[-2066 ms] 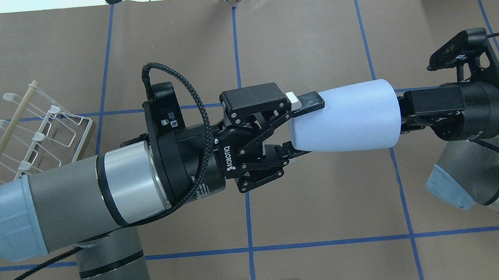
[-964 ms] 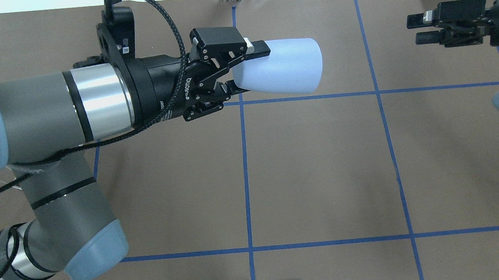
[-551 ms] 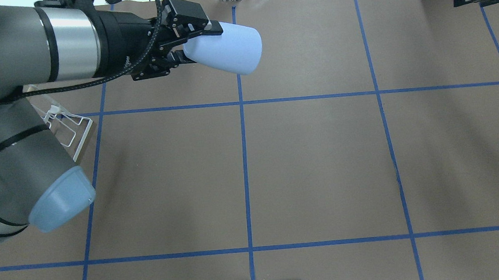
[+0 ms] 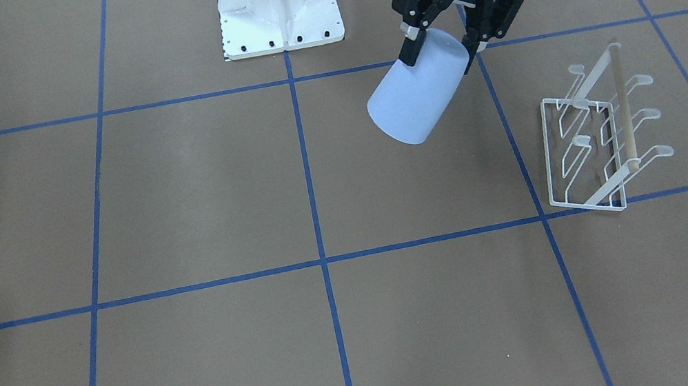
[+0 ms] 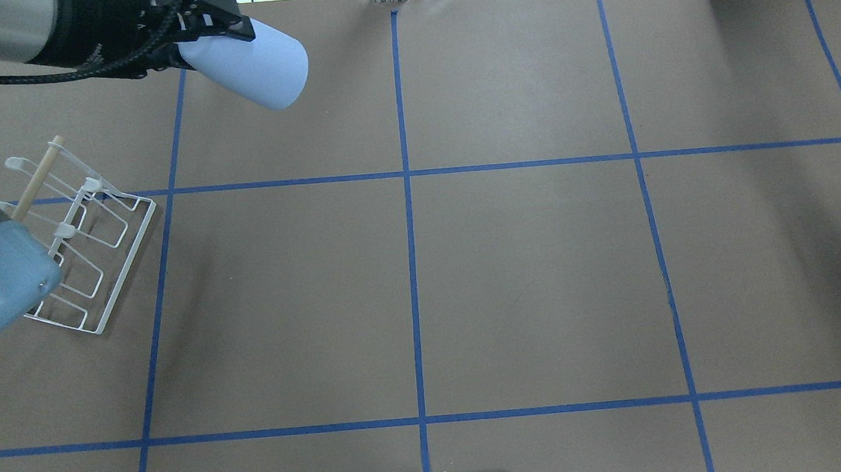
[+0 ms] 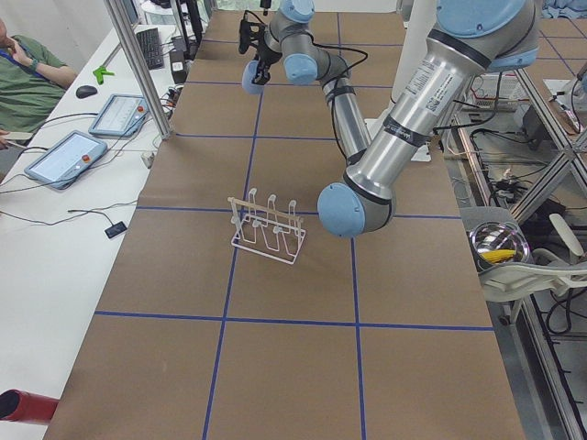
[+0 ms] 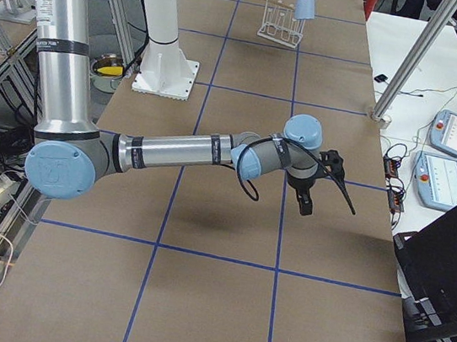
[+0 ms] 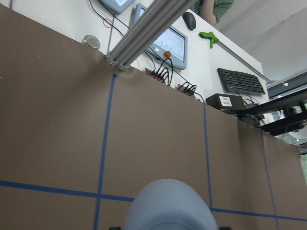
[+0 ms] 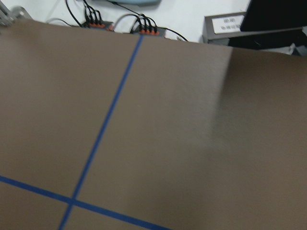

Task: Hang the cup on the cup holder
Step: 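Carry the cup with the left gripper over the wire rack, then lower the cup onto a wooden peg of the rack with the left gripper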

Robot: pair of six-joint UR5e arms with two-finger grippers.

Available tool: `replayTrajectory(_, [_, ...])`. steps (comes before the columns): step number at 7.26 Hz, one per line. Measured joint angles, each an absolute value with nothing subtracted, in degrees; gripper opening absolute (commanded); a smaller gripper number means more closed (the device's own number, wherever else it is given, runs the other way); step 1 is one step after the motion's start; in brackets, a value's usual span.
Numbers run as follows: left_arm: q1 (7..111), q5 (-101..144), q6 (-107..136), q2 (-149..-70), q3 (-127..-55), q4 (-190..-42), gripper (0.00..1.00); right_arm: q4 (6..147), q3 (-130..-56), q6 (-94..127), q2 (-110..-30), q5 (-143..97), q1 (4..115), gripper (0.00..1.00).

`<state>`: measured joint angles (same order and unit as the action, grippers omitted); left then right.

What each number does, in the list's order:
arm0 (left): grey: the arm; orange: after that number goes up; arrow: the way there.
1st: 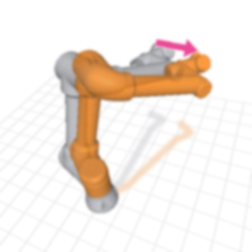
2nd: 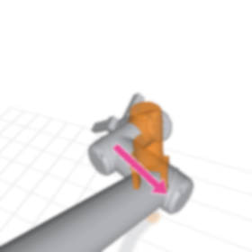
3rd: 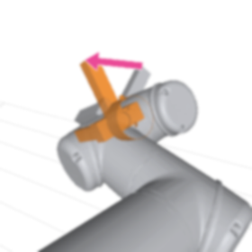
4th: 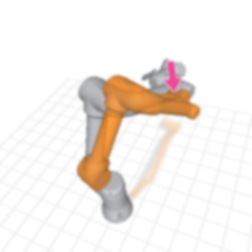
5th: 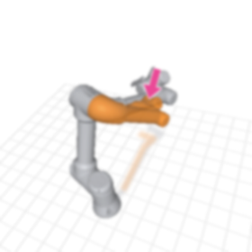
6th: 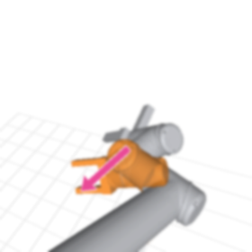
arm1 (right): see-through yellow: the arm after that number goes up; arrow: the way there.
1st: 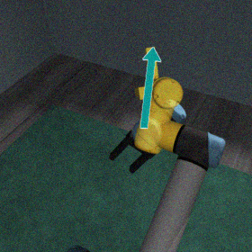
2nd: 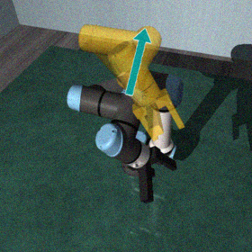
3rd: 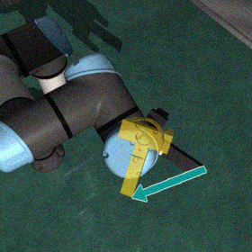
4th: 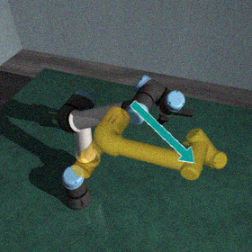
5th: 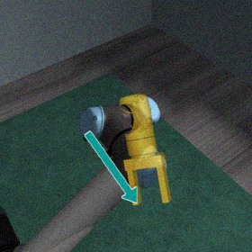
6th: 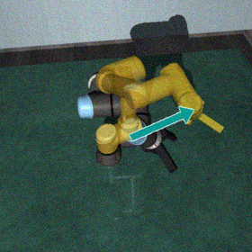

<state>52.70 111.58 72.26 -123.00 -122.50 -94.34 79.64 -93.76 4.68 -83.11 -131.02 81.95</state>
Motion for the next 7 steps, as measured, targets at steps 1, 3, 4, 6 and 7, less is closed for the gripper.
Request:
replayTrajectory(1, [53.54, 111.66, 67.01, -121.86, -124.36, -89.12, 0.0, 86.39, -93.49, 0.63, -83.0, -130.57, 82.67, 1.0])
replayTrajectory(3, [54.34, 111.7, 58.19, -117.83, -126.48, -83.86, 0.0, 93.53, -93.52, -1.51, -83.38, -130.3, 83.44, 1.0])
replayTrajectory(4, [54.76, 111.69, 54.4, -116.07, -126.98, -81.82, 0.0, 94.39, -93.37, -1.66, -83.8, -130.17, 83.5, 1.0])
replayTrajectory(6, [57.04, 111.46, 44.15, -115.23, -126.28, -74.33, 0.0, 94.72, -93.81, -1.55, -84.39, -130.65, 83.54, 1.0])
replayTrajectory(7, [58.09, 111.4, 39.81, -115.45, -124.14, -71.98, 0.0, 94.86, -93.9, -1.36, -84.6, -130.89, 83.53, 1.0])
